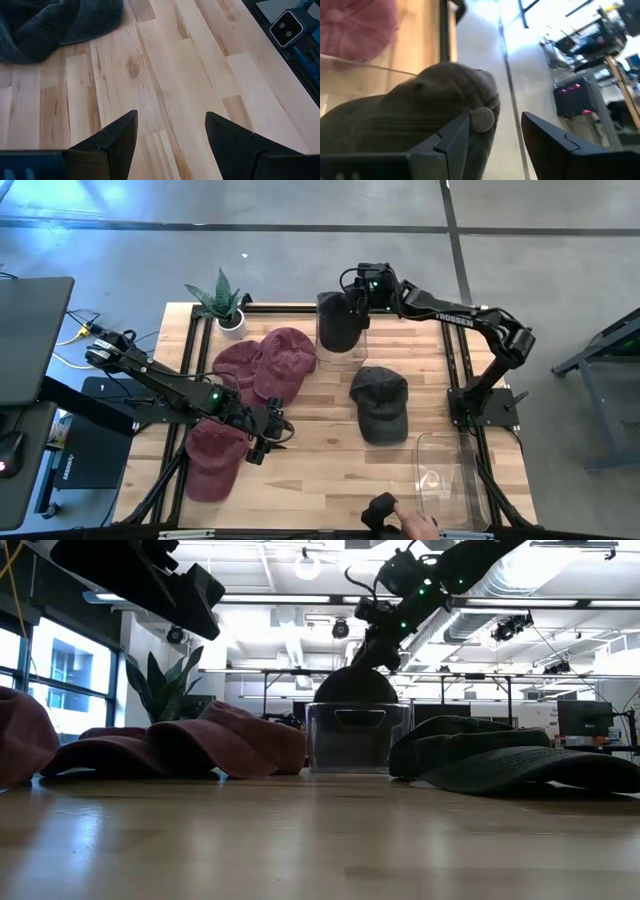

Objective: Pick & Place hat
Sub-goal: Put the left black cap into the top transparent bin

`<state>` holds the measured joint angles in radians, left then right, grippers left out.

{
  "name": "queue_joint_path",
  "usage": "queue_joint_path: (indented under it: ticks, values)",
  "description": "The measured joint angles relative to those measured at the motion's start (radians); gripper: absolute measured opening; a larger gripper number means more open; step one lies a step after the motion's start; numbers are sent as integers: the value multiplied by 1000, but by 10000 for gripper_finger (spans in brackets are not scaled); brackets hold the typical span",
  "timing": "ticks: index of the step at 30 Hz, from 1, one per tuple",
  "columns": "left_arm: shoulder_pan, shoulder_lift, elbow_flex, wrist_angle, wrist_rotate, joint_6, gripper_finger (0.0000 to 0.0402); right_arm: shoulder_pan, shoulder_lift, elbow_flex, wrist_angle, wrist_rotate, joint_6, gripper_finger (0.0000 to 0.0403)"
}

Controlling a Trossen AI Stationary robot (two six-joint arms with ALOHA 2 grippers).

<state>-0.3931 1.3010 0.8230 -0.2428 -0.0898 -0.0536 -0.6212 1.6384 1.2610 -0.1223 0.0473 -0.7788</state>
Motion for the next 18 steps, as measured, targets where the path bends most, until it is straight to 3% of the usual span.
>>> queue_joint_path:
  ticks: [8,14,18]
  values:
    - [0,0,0,0,0,5,227,33,-144,1,-108,78,174,180]
    - [0,0,0,1,0,7,227,44,-252,2,-412,20,343,176]
    - [0,0,0,2,0,6,227,7,-254,2,-610,-12,434,160]
